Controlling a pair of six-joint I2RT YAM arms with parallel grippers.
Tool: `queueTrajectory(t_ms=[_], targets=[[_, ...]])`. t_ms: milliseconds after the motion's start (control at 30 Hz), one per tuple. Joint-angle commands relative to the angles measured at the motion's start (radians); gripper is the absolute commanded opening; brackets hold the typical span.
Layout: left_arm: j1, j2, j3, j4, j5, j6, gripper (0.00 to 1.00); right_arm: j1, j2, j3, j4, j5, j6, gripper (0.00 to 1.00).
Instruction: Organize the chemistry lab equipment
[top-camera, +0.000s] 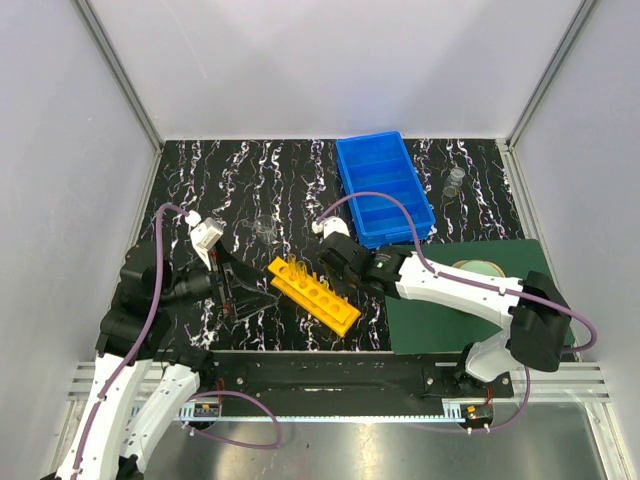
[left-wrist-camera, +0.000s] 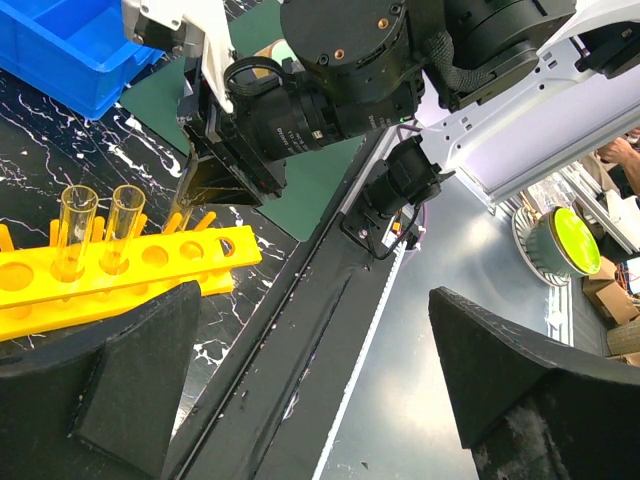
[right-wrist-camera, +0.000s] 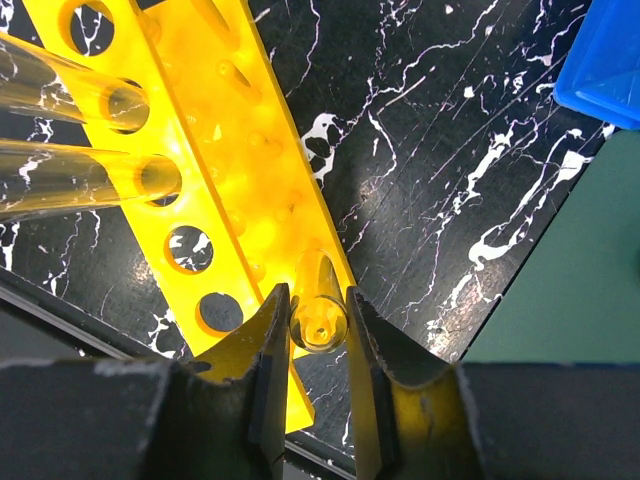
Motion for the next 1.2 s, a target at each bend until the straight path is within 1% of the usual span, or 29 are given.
queueTrajectory(t_ms=[0, 500, 600, 633, 700, 733, 800, 833, 933, 967, 1067, 1167], targets=[[-0.004, 0.001, -0.004, 0.027, -0.012, 0.016, 0.99, 0.001, 0.000, -0.027, 0.054, 0.019, 0.021, 0.00], [-0.006, -0.009, -0.007, 0.027, -0.011, 0.012, 0.99, 0.009, -0.020, -0.124, 0.154, 0.026, 0.056, 0.00], [-0.006, -0.010, -0.007, 0.027, -0.011, 0.012, 0.99, 0.010, -0.013, -0.126, 0.157, 0.027, 0.059, 0.11], [-0.007, -0.009, -0.007, 0.028, -0.009, 0.012, 0.99, 0.012, -0.010, -0.126, 0.160, 0.029, 0.059, 0.17], [-0.006, -0.010, -0.006, 0.028, -0.009, 0.014, 0.99, 0.013, -0.012, -0.126, 0.162, 0.030, 0.061, 0.26], [-0.006, -0.010, -0.007, 0.028, -0.009, 0.014, 0.99, 0.015, -0.012, -0.124, 0.162, 0.030, 0.061, 0.33], [-0.006, -0.009, -0.009, 0.027, -0.008, 0.014, 0.99, 0.017, -0.015, -0.123, 0.160, 0.032, 0.061, 0.39], [-0.006, -0.009, -0.009, 0.027, -0.009, 0.014, 0.99, 0.017, -0.016, -0.123, 0.160, 0.030, 0.062, 0.45], [-0.007, -0.009, -0.009, 0.027, -0.008, 0.016, 0.99, 0.018, -0.023, -0.120, 0.160, 0.032, 0.064, 0.54], [-0.007, -0.007, -0.009, 0.027, -0.009, 0.016, 0.99, 0.020, -0.024, -0.118, 0.159, 0.032, 0.062, 0.59], [-0.007, -0.010, -0.009, 0.027, -0.009, 0.016, 0.99, 0.023, -0.032, -0.112, 0.157, 0.032, 0.065, 0.66], [-0.007, -0.009, -0.009, 0.028, -0.014, 0.016, 0.99, 0.026, -0.041, -0.103, 0.145, 0.035, 0.068, 0.68]])
